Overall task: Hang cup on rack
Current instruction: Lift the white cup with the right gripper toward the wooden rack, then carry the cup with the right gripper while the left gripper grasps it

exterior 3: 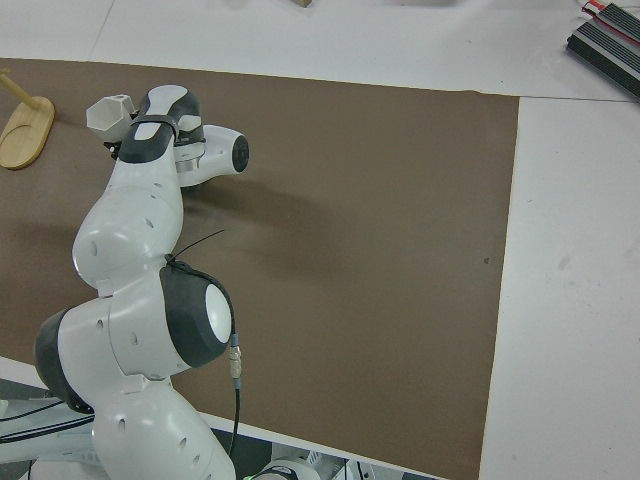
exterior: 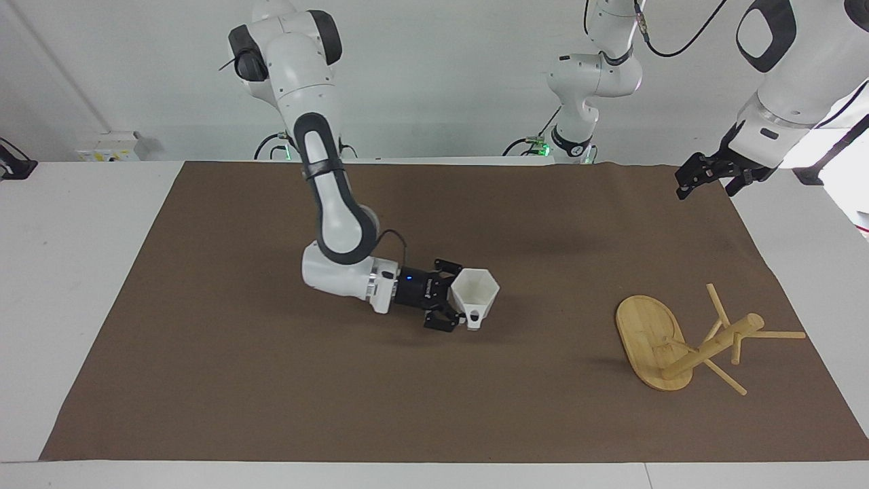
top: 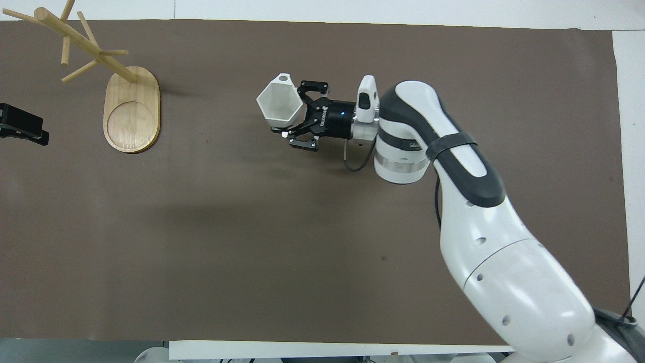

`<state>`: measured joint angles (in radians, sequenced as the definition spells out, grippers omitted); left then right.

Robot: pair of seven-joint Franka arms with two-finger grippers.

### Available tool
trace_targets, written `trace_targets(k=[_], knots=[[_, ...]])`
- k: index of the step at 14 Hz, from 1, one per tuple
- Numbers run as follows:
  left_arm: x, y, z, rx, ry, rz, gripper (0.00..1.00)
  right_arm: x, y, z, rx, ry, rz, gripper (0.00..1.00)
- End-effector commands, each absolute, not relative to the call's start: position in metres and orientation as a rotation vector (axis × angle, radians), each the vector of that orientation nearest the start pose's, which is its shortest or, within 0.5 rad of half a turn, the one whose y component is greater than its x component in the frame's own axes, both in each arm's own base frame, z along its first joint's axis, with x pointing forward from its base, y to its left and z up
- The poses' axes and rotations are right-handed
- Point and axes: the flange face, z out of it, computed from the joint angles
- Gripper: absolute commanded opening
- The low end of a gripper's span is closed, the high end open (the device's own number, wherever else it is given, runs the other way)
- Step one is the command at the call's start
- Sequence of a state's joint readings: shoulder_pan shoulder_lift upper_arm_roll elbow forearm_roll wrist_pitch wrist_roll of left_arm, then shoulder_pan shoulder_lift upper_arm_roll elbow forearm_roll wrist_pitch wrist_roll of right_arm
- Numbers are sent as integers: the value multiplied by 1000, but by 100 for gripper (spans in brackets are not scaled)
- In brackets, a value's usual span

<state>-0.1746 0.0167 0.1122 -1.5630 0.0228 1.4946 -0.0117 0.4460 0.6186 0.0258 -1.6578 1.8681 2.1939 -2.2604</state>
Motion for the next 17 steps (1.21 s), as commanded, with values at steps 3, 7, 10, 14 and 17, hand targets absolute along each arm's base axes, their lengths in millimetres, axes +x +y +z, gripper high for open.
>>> trace_targets(k=[3,7,10,14,17], knots=[[544,-34,606,-3089,105,157,100,579,396,270,-1566,-1099,-1157,23],[527,-86,570,-3106,35,11,100,560,422,266,-1583,-1145,-1133,23],[525,-150,539,-3114,-88,-51,100,560,420,262,-1607,-1160,-1140,22],[531,-232,489,-3100,-291,-71,100,561,418,261,-1631,-1165,-1144,23],[538,-262,461,-3084,-327,-57,99,559,420,261,-1627,-1168,-1142,23]])
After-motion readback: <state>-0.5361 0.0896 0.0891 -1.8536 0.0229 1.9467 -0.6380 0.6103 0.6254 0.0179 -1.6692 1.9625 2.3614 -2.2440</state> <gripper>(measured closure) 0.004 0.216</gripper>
